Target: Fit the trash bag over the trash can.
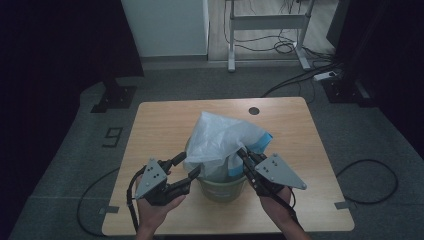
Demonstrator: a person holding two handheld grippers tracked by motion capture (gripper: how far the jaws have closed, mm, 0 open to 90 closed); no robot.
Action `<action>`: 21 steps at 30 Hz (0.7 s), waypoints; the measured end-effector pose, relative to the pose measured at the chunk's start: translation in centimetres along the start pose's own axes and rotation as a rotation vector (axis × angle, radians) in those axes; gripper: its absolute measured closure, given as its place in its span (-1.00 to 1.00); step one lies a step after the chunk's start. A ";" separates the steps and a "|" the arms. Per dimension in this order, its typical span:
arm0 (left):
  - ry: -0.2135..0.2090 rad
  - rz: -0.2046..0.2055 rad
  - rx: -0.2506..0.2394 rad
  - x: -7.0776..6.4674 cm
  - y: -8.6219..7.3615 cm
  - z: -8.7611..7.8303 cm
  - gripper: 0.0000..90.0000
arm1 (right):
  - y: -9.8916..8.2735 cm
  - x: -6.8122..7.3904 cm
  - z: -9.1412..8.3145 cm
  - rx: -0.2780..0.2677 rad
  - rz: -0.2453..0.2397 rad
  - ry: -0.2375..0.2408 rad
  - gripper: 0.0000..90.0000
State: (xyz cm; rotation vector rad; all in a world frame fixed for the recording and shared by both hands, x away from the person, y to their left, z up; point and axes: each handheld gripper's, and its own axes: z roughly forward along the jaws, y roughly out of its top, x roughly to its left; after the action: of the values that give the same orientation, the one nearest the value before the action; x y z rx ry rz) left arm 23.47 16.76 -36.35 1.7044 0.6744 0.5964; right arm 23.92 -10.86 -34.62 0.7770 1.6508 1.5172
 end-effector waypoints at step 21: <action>-0.031 0.029 0.073 0.8 -0.6 2.8 1.00 | 0.3 -0.2 -0.5 -0.012 0.040 0.048 0.97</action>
State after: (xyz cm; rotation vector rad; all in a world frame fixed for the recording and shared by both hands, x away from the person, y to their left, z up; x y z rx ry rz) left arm 25.92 15.49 -37.57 1.7906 0.6574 0.5701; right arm 23.65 -11.26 -34.27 0.7771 1.6691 1.5839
